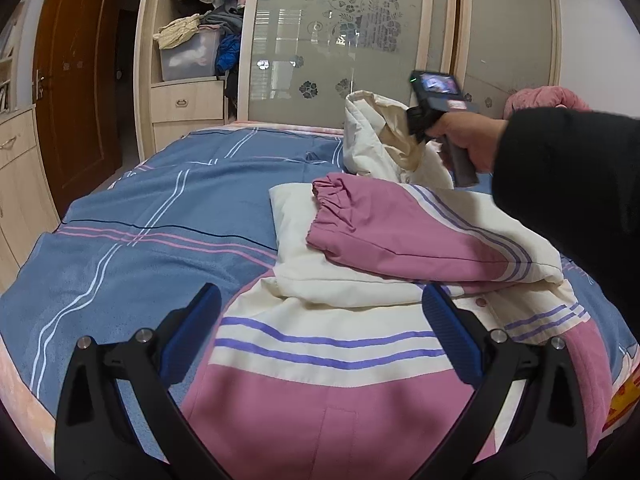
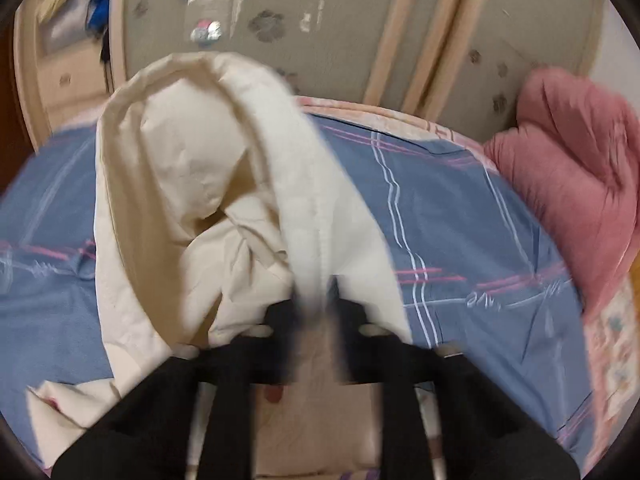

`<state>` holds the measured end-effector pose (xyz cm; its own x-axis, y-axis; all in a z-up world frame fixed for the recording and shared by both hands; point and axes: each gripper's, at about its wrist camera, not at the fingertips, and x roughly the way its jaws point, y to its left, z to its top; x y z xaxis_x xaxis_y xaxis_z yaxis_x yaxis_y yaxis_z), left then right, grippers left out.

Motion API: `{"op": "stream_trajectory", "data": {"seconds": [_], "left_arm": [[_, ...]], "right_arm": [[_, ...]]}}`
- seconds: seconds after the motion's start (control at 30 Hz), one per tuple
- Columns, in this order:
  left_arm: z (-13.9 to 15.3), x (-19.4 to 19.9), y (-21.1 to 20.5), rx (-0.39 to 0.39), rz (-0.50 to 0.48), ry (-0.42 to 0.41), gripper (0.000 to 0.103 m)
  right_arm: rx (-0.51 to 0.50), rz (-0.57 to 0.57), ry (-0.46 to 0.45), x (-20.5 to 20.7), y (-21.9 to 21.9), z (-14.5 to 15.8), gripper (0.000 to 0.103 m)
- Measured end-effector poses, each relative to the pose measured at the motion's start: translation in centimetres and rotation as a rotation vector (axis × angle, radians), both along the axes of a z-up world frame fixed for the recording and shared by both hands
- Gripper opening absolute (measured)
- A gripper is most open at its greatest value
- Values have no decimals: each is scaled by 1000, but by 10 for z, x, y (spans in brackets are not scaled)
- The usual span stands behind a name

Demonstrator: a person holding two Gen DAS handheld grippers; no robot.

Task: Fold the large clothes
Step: 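Move the right gripper to the cream hood and grasp its rim, then grasp the hood edge with the left gripper while the right gripper holds the hood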

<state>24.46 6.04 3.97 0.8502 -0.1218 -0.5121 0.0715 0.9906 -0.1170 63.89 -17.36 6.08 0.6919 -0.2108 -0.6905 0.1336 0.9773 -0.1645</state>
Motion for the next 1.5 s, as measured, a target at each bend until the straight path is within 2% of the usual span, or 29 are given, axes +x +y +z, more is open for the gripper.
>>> {"op": "stream_trajectory", "data": {"seconds": [0.07, 0.13, 0.23, 0.33, 0.53, 0.67, 0.77, 0.87, 0.93, 1.03, 1.1, 1.17, 1.23, 1.3, 1.33, 1.37, 1.4, 1.43, 1.5], "left_arm": [[1, 1, -1, -15, -5, -2, 101], [3, 0, -2, -19, -7, -11, 101], [3, -1, -5, -29, -18, -18, 101], [-2, 1, -9, -37, -31, -5, 101], [-10, 3, -19, -64, -89, 14, 101], [6, 16, -30, -43, -131, -35, 101], [27, 60, -41, -22, -122, -25, 101], [45, 125, -59, -1, -122, 39, 101], [57, 164, -71, 8, -99, 40, 101], [68, 230, -102, 90, -87, 68, 101], [66, 282, -124, 140, -91, 131, 101], [61, 321, -131, 167, -28, 192, 101], [50, 357, -120, 136, 78, 271, 101], [38, 374, -111, 114, 123, 325, 93], [33, 378, -108, 108, 125, 338, 74], [28, 382, -102, 76, 115, 360, 43], [22, 383, -94, 23, 99, 388, 31], [17, 381, -87, -15, 93, 412, 25], [14, 374, -79, 7, 78, 411, 16]], "right_arm": [[19, 20, -50, -22, -8, 11, 5], [80, 27, -91, -48, -29, 23, 5], [154, 40, -117, -79, -59, 35, 4], [165, 57, -125, -101, -86, 38, 4], [306, 76, -142, -143, -124, 25, 4], [404, 88, -167, -163, -136, 13, 4], [427, 91, -175, -161, -145, 5, 4], [468, 92, -176, -160, -152, 3, 4], [489, 98, -178, -162, -153, 3, 4], [502, 102, -176, -166, -154, 0, 4], [517, 99, -167, -167, -156, -2, 4], [531, 90, -157, -168, -161, -4, 4], [538, 80, -144, -169, -166, -7, 4], [546, 71, -138, -169, -171, -10, 4], [555, 58, -137, -168, -175, -11, 4], [561, 53, -138, -169, -177, -13, 3], [568, 48, -139, -169, -179, -13, 3], [574, 41, -142, -170, -182, -14, 2], [576, 29, -149, -171, -186, -14, 0]]}}
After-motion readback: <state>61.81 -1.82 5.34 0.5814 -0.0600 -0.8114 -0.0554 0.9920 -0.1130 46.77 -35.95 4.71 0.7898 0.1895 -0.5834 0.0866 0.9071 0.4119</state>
